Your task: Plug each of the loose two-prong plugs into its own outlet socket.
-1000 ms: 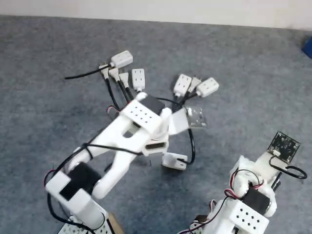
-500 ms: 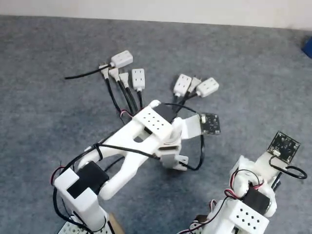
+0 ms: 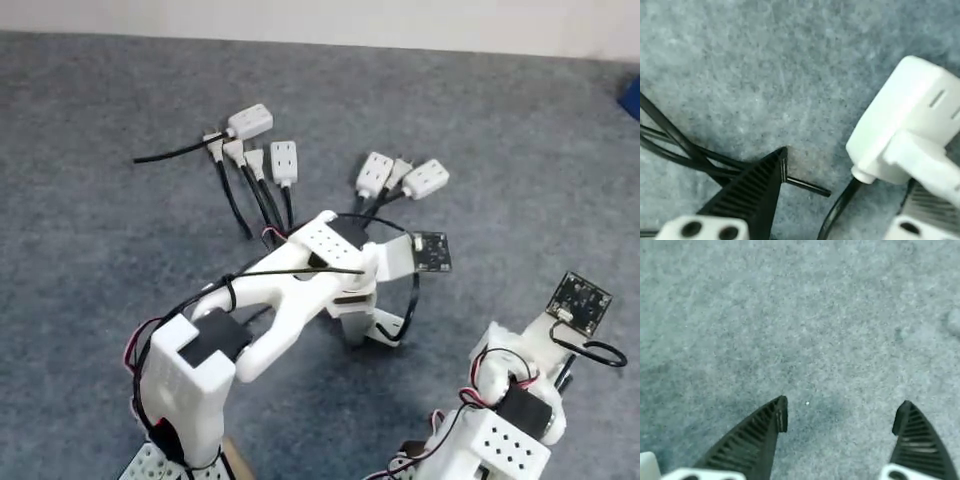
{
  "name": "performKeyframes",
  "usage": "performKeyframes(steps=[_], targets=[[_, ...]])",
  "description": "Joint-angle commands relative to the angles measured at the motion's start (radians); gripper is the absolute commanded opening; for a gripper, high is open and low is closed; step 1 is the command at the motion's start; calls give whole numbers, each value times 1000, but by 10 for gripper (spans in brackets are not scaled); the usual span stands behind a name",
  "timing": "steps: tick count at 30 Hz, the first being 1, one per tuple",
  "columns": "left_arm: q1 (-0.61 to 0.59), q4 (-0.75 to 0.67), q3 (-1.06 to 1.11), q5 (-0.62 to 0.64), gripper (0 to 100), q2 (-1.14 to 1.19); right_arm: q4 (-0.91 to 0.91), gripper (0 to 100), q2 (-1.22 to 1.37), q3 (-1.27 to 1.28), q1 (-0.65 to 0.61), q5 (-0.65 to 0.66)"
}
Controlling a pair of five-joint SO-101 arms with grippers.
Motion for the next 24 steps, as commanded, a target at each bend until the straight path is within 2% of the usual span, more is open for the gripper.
performKeyframes(steps=[1,3,6,8,15,20,24], targets=[[-18,83,-58,-2,347,-5,-16,331,-12,-7,-28,14],[-38,89,-64,-9,271,-7,-16,331,-13,-7,-31,14],[-70,87,-70,-9,91,-8,-16,331,-13,-7,-30,14],[-91,106,-91,-9,6,-5,-16,331,-13,-7,-33,14],[-199,250,-248,-8,5,-8,-16,331,-13,-7,-36,14],[-306,381,-430,-8,5,-10,-16,331,-13,-7,-38,14],[-421,428,-558,-8,5,-10,-16,331,-13,-7,-38,14]])
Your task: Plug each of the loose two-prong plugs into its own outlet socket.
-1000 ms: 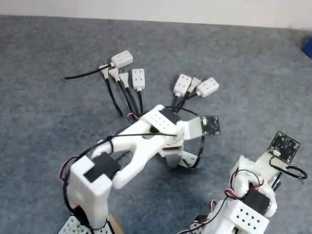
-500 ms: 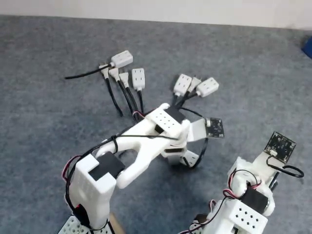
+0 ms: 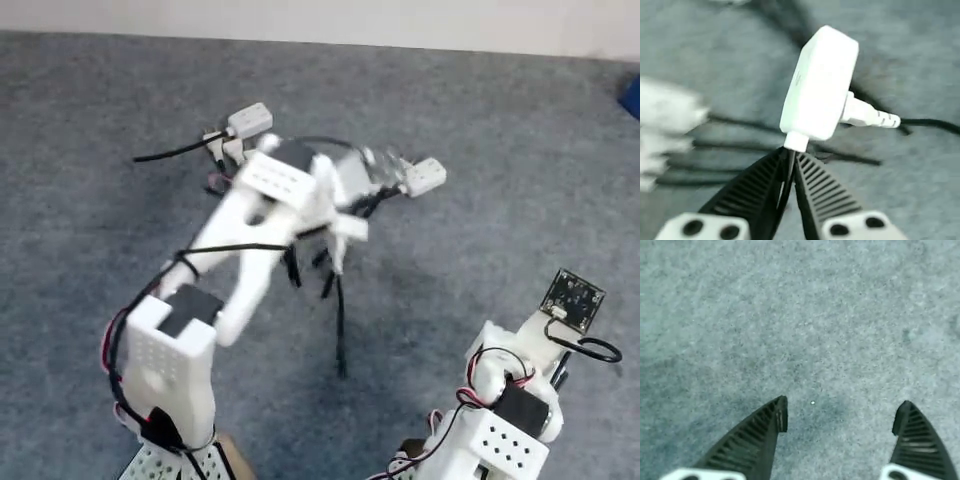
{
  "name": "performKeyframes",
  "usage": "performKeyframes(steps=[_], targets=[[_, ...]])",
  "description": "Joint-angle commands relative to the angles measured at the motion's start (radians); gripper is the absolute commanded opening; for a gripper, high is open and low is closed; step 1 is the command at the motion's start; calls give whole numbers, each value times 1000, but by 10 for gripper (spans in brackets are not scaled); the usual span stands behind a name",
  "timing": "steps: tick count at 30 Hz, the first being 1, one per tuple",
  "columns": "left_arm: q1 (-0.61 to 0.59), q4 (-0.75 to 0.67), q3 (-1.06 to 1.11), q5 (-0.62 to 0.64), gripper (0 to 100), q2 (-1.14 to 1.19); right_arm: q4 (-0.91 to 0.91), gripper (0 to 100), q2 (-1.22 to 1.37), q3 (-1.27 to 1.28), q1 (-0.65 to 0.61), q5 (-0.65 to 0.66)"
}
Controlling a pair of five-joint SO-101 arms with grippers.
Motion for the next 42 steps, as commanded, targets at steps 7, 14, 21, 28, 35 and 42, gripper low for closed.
performKeyframes(steps=[7,14,21,28,35,42], targets=[[-469,66,-346,-35,5,-18,-16,331,-13,-7,-13,14],[-811,8,-464,-114,5,-8,-16,331,-12,-7,-13,14],[-1001,-135,-460,-114,5,-5,-16,331,-12,-7,-13,14],[-967,-146,-361,-107,174,-5,-13,331,-10,-7,-13,14],[-1001,-215,-355,-63,141,-1,-13,331,-8,-7,-13,14],[-1024,-229,-363,-89,79,136,-12,331,-8,-5,-13,14]])
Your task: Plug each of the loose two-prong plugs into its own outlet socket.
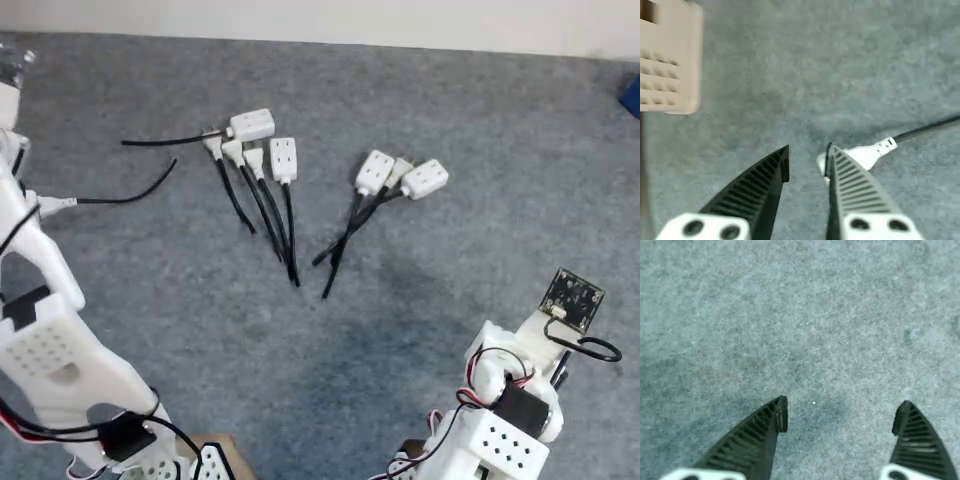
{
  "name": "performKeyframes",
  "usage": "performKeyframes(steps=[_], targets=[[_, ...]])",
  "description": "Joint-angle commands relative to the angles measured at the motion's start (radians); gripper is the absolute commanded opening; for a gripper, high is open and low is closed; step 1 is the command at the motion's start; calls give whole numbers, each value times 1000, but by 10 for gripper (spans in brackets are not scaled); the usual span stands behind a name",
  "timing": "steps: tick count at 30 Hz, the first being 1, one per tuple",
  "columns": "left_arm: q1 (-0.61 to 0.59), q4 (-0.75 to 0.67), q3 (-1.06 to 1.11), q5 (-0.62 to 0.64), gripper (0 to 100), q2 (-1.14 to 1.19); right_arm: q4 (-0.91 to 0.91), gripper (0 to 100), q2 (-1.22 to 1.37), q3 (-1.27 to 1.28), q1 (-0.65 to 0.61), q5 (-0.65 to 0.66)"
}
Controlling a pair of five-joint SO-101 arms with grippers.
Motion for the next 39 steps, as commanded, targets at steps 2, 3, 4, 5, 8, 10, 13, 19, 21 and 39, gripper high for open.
performKeyframes(steps=[2,3,4,5,8,10,13,19,21,39], targets=[[-31,-32,-12,-43,23,58,-12,331,-8,-5,-8,14],[-35,-34,-12,-52,4,68,-12,331,-8,-5,-8,14],[-45,-34,-12,-55,4,76,-12,331,-8,-5,-8,14],[-53,-35,-12,-55,6,77,-12,331,-8,-5,-8,14],[-84,-58,-12,-55,5,77,-12,331,-8,-5,-8,14],[-107,-92,-12,-55,5,77,-12,331,-8,-5,-8,14],[-153,-150,-12,-49,5,77,-12,331,-8,-5,-8,14],[-229,-198,-27,-29,50,76,-12,331,-8,-5,-8,14],[-266,-196,-74,41,88,84,-12,331,-8,-5,-8,14],[-68,506,-249,114,181,99,-10,331,-8,-5,-10,14]])
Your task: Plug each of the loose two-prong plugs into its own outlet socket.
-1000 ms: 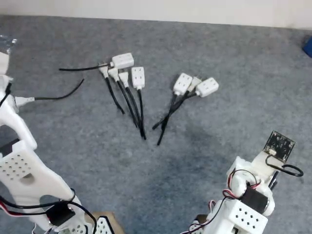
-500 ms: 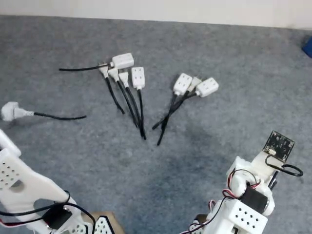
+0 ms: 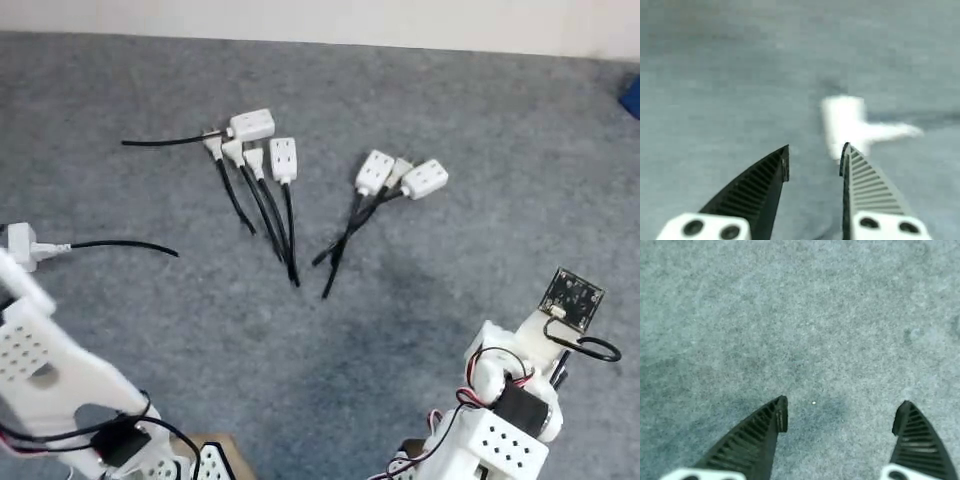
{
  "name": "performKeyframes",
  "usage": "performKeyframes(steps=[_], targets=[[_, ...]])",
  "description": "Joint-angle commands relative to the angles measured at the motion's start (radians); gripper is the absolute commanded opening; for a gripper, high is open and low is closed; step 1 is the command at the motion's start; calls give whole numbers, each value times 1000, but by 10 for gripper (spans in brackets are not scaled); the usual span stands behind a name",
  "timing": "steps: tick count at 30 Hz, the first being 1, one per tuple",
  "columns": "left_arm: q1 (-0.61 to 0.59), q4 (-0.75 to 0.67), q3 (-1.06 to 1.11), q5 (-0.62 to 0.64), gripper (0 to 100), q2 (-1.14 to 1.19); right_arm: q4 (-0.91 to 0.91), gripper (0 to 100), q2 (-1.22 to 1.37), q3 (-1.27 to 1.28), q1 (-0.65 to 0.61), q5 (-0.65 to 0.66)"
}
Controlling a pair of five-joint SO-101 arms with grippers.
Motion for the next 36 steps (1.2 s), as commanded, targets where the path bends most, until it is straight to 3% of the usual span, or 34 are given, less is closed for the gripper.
performKeyframes(steps=[1,7,11,18,36], targets=[[134,117,-7,46,181,12,-10,331,-8,-5,-10,14],[182,23,-2,140,181,122,-15,331,-13,22,-10,15],[134,-52,-2,186,181,142,-16,331,-13,30,-10,15],[48,-137,-2,376,181,145,-16,331,-13,30,-10,15],[48,-204,27,387,181,272,-16,331,-13,30,-10,15]])
